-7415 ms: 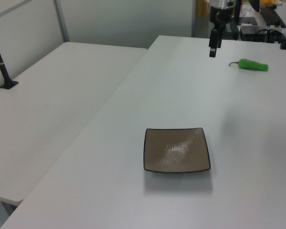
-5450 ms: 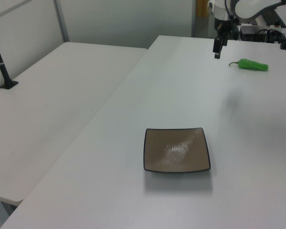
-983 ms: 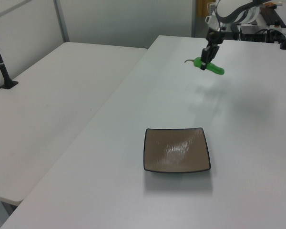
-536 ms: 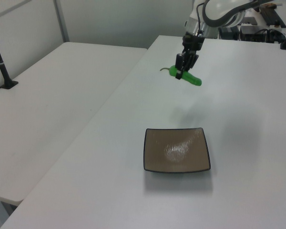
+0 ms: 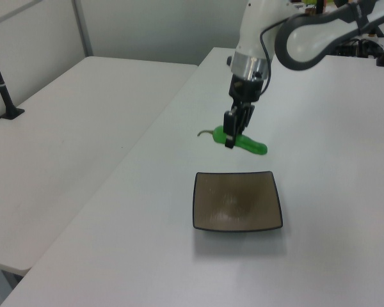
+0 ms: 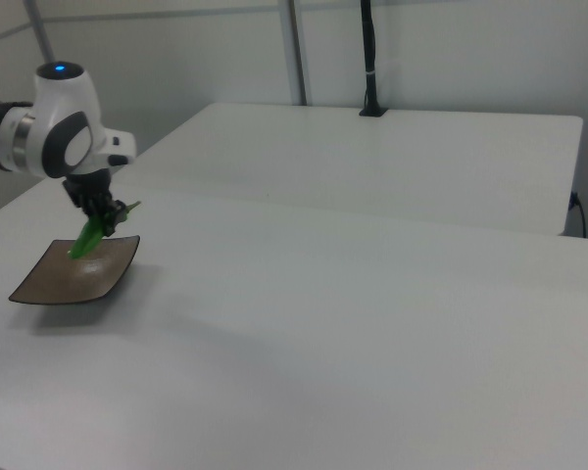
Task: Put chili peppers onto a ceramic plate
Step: 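Lift the chili pepper and carry it over the brown square plate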
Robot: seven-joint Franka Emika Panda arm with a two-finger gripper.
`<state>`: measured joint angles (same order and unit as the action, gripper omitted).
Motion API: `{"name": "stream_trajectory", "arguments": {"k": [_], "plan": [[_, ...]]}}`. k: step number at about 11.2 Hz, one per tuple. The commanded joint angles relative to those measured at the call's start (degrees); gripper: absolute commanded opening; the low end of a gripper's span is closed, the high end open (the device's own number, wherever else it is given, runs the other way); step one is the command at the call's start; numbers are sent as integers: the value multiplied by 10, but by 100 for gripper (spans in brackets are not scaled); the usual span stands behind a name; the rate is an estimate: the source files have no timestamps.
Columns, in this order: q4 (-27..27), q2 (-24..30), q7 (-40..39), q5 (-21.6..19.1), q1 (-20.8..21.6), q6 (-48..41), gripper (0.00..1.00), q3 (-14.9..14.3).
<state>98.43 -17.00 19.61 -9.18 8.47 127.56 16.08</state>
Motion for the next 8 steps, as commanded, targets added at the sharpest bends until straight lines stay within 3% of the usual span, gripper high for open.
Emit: {"name": "stream_trajectory", "arguments": {"k": [1,3,4,5,6,8], "plan": [[-4,-37,66,56,45,37,30,11],[-4,-71,124,114,73,71,34,11],[-4,-75,143,129,74,72,51,11],[-4,-75,148,130,74,72,83,11],[-4,-74,148,129,73,72,100,11],[-4,-74,148,128,69,72,100,11]]}}
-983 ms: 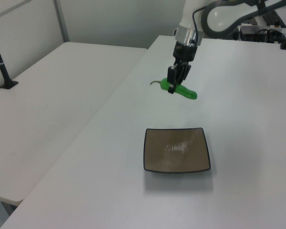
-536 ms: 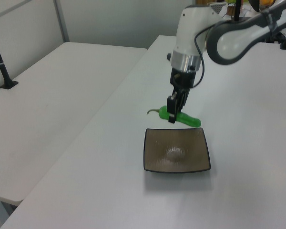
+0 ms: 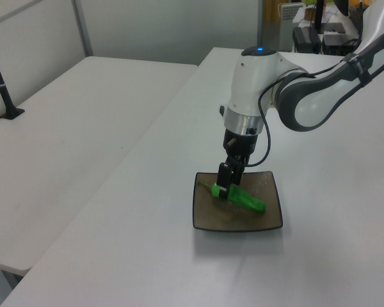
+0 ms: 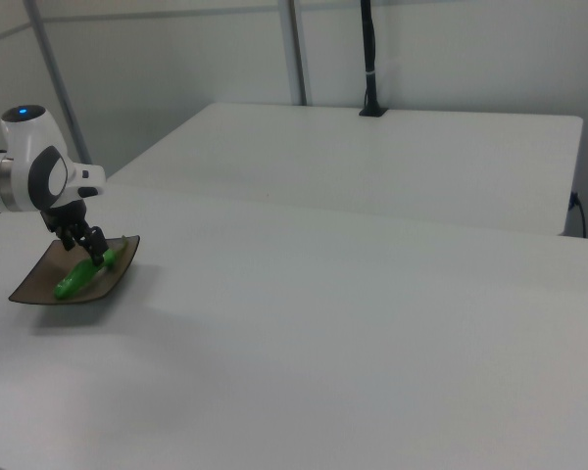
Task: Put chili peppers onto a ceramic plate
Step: 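Lift the chili pepper and carry it over the brown square plate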
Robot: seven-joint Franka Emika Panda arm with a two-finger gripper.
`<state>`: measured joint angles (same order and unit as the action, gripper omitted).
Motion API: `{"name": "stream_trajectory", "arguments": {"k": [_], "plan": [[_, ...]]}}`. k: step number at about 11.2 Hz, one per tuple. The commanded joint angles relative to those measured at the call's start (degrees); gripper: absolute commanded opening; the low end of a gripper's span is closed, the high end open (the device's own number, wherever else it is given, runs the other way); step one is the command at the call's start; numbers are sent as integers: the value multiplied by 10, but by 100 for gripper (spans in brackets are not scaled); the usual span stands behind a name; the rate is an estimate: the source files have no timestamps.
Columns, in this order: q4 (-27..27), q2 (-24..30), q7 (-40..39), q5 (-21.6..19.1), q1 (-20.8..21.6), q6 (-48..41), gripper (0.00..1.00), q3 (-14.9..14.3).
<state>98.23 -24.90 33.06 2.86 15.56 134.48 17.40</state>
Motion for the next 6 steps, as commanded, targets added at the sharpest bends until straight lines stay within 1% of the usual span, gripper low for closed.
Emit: {"name": "stream_trajectory", "arguments": {"k": [1,3,4,6], "plan": [[-3,6,13,7,-4,2,100,-2],[-3,14,-1,10,-10,-6,100,-3],[-1,25,-31,8,-16,-18,100,-3],[-2,46,-123,0,-34,-119,100,-20]]}}
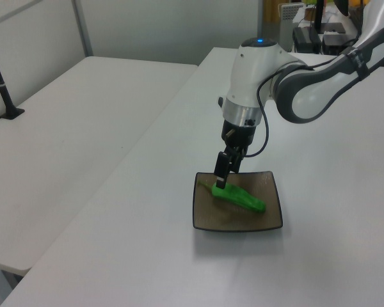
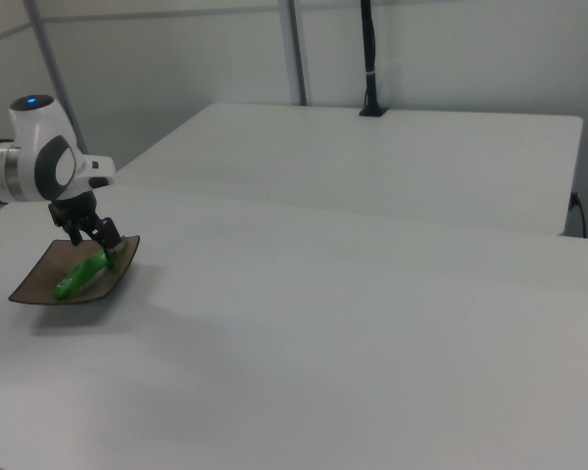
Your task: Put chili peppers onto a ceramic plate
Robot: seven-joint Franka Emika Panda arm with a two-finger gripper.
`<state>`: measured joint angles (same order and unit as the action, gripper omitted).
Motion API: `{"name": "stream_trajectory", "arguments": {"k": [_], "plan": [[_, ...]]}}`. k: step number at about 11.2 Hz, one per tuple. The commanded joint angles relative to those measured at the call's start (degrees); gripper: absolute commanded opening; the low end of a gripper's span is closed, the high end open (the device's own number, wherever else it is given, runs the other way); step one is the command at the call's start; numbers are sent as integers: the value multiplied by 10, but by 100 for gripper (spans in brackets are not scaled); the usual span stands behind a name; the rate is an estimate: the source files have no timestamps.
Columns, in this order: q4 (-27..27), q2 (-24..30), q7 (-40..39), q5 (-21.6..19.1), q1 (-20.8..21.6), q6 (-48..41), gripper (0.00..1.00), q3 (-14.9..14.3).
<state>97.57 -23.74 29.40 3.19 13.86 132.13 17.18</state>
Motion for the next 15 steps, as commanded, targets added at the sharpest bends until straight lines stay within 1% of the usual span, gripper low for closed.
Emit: {"name": "stream_trajectory", "arguments": {"k": [1,3,4,5,6,7,8,9,11,12,13,15], "plan": [[4,55,-121,-4,-17,-147,100,-34],[4,90,-217,-4,-16,-268,100,-68],[5,109,-238,-5,-17,-304,100,-83],[7,123,-239,-5,-19,-327,100,-102],[8,133,-239,-5,-23,-336,100,-126],[9,147,-241,-5,-27,-335,100,-142],[7,161,-240,-7,-39,-331,100,-148],[10,180,-250,-25,-50,-331,100,-159],[12,213,-298,-61,-64,-337,100,-183],[25,233,-318,-65,-77,-338,100,-185],[27,243,-330,-68,-85,-340,100,-187],[26,254,-323,-79,-88,-347,100,-192]]}}
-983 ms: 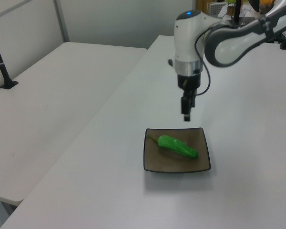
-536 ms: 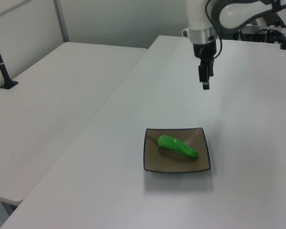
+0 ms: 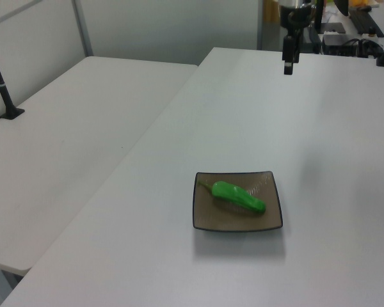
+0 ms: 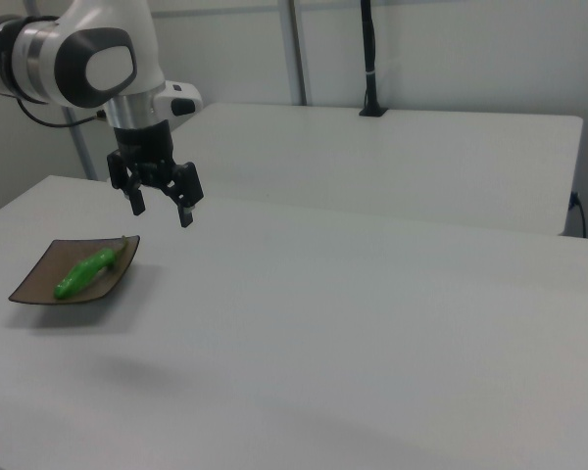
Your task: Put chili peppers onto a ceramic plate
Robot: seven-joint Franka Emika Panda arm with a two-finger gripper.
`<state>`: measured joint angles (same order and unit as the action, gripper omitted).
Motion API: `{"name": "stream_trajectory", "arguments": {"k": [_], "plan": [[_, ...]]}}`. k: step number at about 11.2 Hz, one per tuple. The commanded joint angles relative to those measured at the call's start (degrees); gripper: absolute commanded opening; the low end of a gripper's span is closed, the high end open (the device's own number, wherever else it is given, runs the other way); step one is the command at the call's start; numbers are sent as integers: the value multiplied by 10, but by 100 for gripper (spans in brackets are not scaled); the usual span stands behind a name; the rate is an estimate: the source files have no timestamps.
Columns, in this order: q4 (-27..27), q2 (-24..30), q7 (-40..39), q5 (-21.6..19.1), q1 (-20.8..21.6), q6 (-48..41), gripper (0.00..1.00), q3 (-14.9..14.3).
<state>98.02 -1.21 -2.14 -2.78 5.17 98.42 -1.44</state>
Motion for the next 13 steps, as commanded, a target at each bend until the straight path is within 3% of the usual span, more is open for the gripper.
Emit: {"name": "stream_trajectory", "arguments": {"k": [1,7,10,13], "plan": [[23,31,-10,-20,0,-17,100,-7],[18,40,-8,-9,3,-17,100,-22],[17,40,-8,37,7,-29,100,-18],[17,38,-7,28,6,-25,100,-17]]}}
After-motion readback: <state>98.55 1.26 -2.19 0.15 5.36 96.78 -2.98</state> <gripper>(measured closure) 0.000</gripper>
